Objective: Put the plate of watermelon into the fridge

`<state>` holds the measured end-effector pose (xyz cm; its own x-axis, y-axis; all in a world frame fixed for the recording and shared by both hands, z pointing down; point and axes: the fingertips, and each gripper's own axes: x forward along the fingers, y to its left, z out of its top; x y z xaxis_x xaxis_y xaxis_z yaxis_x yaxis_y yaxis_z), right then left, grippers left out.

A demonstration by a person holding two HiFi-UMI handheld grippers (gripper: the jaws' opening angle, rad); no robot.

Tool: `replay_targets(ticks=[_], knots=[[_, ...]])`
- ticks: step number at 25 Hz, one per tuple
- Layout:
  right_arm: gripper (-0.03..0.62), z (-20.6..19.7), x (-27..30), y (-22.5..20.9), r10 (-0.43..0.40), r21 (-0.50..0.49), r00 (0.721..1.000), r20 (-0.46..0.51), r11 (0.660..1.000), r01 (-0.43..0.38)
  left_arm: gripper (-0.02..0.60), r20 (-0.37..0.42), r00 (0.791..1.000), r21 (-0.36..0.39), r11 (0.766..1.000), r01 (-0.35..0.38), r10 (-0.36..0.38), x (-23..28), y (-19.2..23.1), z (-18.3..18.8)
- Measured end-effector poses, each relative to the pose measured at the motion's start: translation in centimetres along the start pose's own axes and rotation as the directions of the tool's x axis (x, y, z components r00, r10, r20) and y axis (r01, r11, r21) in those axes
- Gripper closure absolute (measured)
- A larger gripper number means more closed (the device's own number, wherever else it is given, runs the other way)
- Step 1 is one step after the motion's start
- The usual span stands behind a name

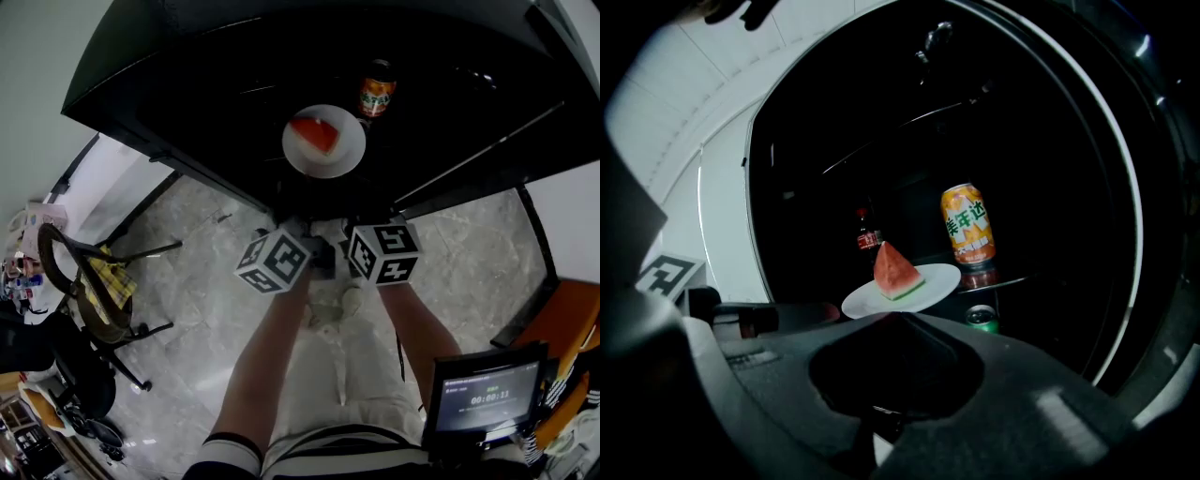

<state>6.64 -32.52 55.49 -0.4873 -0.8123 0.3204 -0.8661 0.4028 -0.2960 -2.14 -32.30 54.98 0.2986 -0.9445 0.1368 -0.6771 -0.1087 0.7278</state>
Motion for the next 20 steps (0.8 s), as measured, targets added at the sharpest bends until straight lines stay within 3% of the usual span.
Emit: replay_targets(ticks=[3, 6, 9, 20], knots=[[0.595, 0.0, 0.1, 0.0, 0.003, 0.0, 1.0, 0.001, 1.0, -0.003, 0.577, -0.003, 0.999, 0.244, 0.969, -0.033, 0.035, -0.7, -1.0, -0.7], [0.595, 0.1, 0.0, -0.2, 0.002, -0.004, 1.0, 0.006, 1.0, -0.002, 0.583, -0.014, 1.0, 0.376, 0.927, -0.006, 0.012, -0.5, -2.2, -1.4], [0.595, 0.1, 0.0, -0.3, 0.002, -0.015, 1.0, 0.01, 1.0, -0.002, 0.583, -0.043, 0.999, 0.414, 0.91, 0.026, -0.01, 0.1, -2.8, -2.2], [0.595, 1.1, -0.9, -0.9, -0.034, -0.176, 0.997, 0.075, 0.983, 0.046, 0.584, -0.084, 0.995, 0.429, 0.899, 0.086, -0.055, 1.3, -3.8, -3.0]])
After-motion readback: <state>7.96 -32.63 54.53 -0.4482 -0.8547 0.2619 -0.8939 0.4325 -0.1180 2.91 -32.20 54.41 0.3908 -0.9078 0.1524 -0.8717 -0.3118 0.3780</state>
